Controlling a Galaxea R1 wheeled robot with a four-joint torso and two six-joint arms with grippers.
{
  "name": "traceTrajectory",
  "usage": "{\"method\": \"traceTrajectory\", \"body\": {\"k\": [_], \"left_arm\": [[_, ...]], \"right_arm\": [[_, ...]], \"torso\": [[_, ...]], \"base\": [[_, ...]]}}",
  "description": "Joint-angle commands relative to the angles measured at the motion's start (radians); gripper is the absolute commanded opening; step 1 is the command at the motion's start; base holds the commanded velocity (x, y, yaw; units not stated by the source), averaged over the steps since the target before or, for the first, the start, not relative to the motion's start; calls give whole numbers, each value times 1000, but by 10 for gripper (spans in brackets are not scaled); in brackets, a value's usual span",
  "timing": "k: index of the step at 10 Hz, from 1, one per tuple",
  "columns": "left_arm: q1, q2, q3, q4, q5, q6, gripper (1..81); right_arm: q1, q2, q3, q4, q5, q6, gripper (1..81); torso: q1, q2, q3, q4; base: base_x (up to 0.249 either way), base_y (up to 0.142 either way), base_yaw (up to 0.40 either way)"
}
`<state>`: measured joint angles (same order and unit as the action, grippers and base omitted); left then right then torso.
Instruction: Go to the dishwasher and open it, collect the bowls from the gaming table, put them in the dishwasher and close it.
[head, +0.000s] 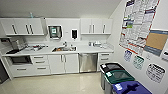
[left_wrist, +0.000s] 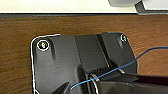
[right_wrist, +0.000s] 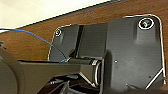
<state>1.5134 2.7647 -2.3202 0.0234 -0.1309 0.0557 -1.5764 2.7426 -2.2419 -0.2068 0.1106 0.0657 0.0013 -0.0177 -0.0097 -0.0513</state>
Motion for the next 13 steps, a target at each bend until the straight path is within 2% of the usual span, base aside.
{"method": "traceTrajectory", "body": {"k": [1,13], "left_arm": [[-49,-17,12,13,45,7,811],[-48,-20,12,12,45,7,811]], "right_arm": [[43,-19,24,-17,-43,-4,811],[45,-19,27,-17,-45,-6,811]], "torso": [[0,0,0,0],[0,0,0,0]], "base": [[111,0,0],[116,0,0]]}}
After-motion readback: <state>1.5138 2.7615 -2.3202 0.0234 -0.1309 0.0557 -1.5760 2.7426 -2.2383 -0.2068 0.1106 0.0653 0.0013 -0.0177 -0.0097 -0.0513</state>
